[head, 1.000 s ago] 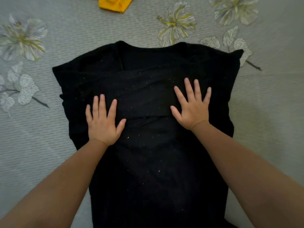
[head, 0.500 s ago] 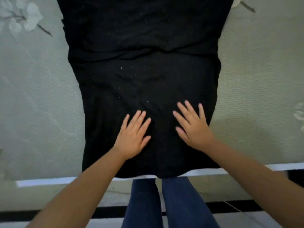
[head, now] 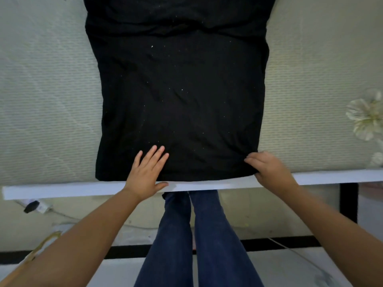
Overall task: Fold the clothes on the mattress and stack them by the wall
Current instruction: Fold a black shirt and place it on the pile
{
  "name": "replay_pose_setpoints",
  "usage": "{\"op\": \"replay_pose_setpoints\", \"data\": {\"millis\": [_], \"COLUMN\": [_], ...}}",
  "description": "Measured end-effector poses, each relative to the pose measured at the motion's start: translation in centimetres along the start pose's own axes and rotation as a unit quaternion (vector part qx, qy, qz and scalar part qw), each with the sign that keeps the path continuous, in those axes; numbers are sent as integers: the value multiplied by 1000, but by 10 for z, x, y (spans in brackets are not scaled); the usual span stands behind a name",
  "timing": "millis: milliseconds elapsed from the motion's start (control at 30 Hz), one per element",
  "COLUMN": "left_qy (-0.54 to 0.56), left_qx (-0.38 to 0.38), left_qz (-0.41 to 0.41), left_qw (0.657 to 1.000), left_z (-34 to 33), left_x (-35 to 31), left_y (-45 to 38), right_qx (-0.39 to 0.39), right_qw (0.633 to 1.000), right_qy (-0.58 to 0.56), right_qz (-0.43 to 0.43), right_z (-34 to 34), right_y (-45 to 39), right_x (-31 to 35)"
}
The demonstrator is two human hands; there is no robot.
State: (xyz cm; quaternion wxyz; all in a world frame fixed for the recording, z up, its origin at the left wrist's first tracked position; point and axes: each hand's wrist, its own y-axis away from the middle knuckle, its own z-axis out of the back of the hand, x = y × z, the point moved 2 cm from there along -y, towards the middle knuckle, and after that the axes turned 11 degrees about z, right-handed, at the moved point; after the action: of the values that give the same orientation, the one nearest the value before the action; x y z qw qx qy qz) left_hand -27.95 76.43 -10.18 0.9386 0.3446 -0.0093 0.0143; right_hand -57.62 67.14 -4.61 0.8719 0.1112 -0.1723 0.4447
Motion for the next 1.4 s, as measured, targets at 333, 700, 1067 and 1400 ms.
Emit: {"op": "replay_pose_setpoints", "data": {"millis": [333, 700, 1067, 1400], "left_qy": [40, 114, 200, 106], "left_qx": [-37, -64, -121, -113], "left_qz": [68, -18, 77, 17], "left_qw": [996, 991, 969, 988], "left_z": [14, 28, 11, 15], "left_x": [-16, 54, 71, 93], "left_y": [4, 14, 18, 46], "right_qx": [-96, 78, 352, 407], "right_qw": [976, 961, 902, 892], "right_qy": [191, 228, 183, 80], "right_qz": [-40, -133, -170, -179], "right_z": [49, 2, -35, -10], "right_y": [8, -4, 0, 18], "right_x": [22, 29, 26, 29]}}
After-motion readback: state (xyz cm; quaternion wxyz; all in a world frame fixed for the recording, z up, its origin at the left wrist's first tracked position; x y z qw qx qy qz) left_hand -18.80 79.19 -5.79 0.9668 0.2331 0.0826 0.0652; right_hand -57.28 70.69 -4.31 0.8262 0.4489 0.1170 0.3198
